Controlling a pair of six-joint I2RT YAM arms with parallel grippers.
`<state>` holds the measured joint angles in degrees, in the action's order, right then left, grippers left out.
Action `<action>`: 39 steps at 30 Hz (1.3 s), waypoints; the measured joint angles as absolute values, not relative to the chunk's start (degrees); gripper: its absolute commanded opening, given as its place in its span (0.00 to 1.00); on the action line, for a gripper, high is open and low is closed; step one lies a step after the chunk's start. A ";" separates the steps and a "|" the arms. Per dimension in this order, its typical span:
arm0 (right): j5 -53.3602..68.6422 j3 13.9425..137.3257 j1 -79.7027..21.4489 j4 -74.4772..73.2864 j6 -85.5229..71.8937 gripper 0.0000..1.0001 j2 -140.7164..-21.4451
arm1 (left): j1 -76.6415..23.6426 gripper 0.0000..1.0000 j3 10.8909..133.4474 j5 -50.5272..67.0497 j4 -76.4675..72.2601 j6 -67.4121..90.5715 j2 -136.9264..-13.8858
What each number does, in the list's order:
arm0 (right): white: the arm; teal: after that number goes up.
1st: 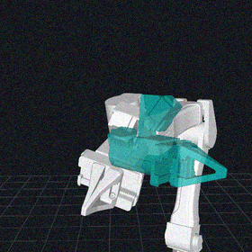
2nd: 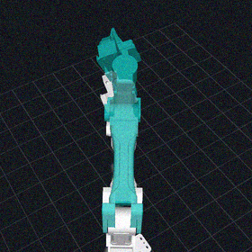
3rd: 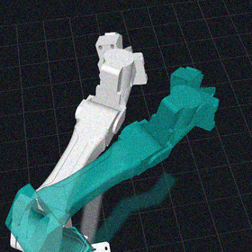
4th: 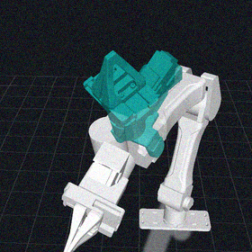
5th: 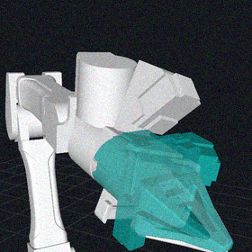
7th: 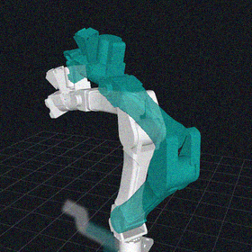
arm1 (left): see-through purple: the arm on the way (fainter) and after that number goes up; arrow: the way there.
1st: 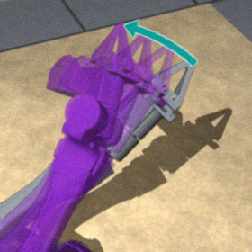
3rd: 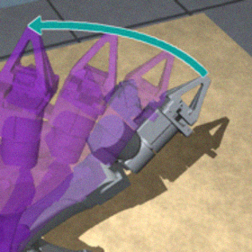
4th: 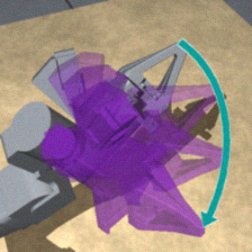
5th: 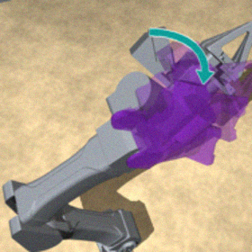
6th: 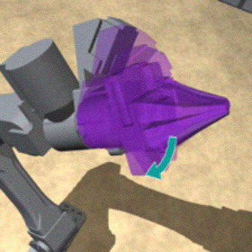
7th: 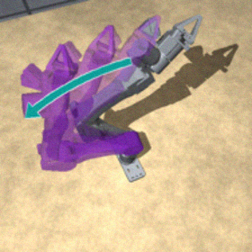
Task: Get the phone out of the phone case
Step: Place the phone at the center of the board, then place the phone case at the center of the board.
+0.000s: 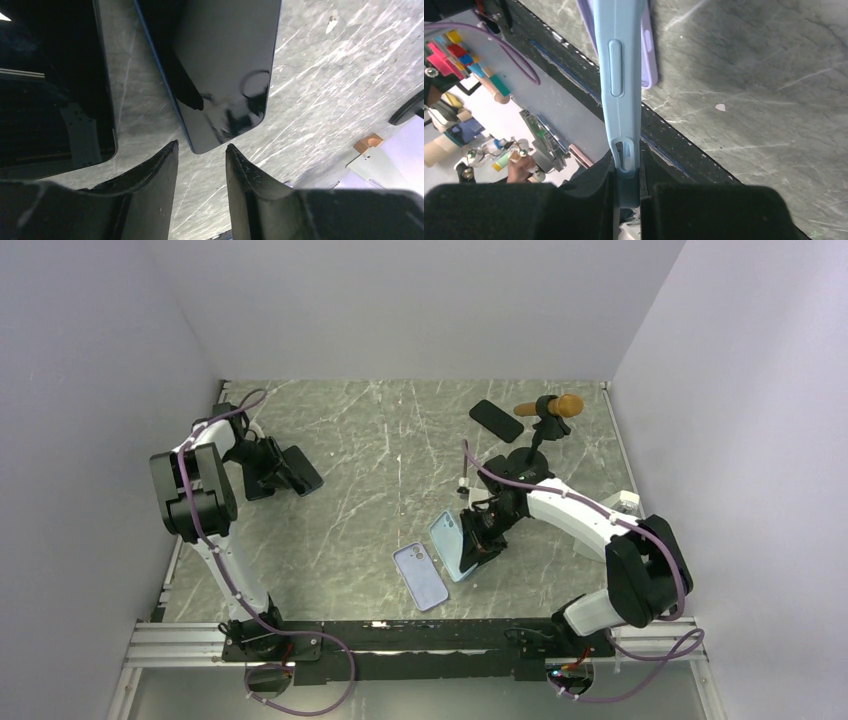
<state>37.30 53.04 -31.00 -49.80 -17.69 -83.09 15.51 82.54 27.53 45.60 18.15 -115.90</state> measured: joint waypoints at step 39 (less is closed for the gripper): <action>-7.01 85.12 -36.03 -50.48 -20.51 0.40 -99.39 | -18.22 0.67 45.63 23.90 35.24 38.72 -55.99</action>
<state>-7.01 85.12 -36.03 -50.48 -20.51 -99.39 -18.22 45.63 23.90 35.24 38.72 -55.99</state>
